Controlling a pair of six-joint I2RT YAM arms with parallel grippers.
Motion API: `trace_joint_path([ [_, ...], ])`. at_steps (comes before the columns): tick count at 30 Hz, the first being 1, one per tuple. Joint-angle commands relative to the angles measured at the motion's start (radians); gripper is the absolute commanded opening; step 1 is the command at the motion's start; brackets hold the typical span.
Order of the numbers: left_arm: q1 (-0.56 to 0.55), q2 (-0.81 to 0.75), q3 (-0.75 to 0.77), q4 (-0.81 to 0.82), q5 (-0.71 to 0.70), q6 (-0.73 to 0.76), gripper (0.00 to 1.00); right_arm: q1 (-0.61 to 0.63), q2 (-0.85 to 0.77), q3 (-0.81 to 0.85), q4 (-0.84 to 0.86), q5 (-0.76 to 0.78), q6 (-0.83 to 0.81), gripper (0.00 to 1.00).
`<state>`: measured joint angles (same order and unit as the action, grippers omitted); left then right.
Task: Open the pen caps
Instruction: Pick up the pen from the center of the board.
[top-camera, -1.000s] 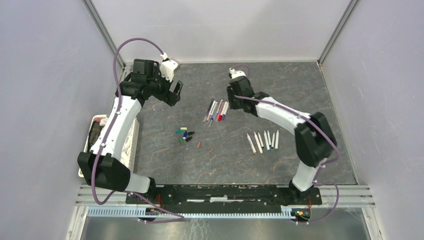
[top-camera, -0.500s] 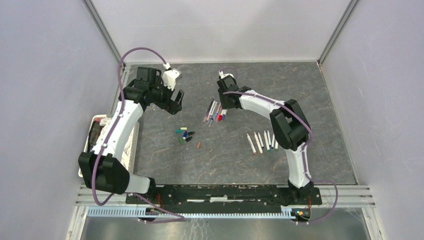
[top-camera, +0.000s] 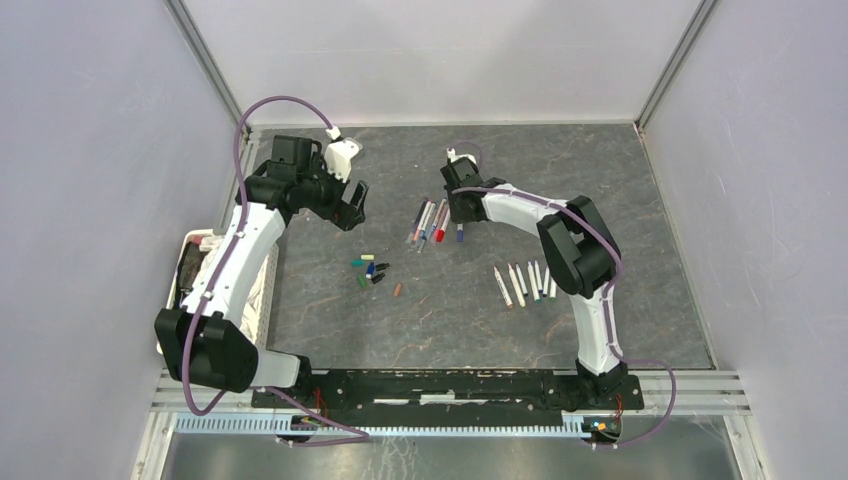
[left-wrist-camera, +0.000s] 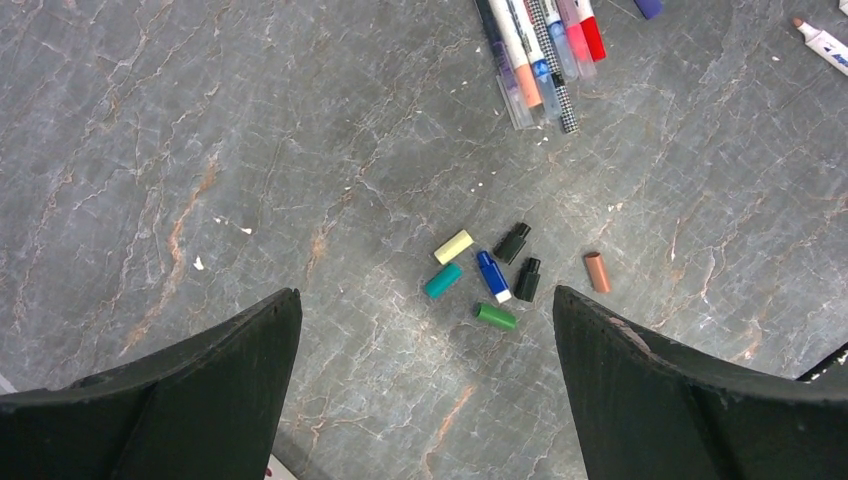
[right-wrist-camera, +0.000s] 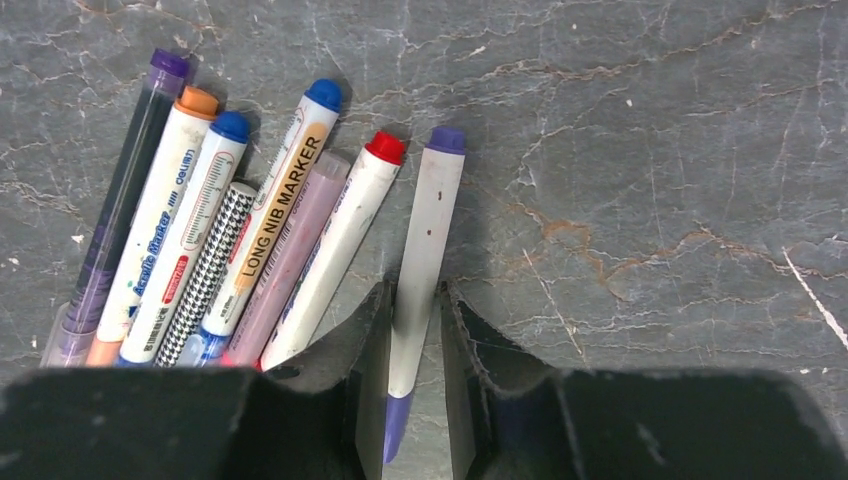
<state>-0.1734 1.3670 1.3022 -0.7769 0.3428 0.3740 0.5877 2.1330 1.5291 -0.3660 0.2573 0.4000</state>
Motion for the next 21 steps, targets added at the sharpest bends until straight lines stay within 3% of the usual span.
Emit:
trace_joint_path([
  [1,0.003,-0.024,0.006,0.001,0.034,-0.017,1.00,-0.017,-0.040,-0.071,-0.013,0.034,0.011,0.28],
  [10,0.003,0.015,0.062,-0.078,0.104,-0.043,1.00,-0.037,-0.112,-0.133,-0.038,0.039,-0.019,0.23],
  [21,0.003,0.011,0.047,-0.103,0.124,-0.034,1.00,-0.039,-0.242,-0.176,-0.020,0.007,0.012,0.00],
])
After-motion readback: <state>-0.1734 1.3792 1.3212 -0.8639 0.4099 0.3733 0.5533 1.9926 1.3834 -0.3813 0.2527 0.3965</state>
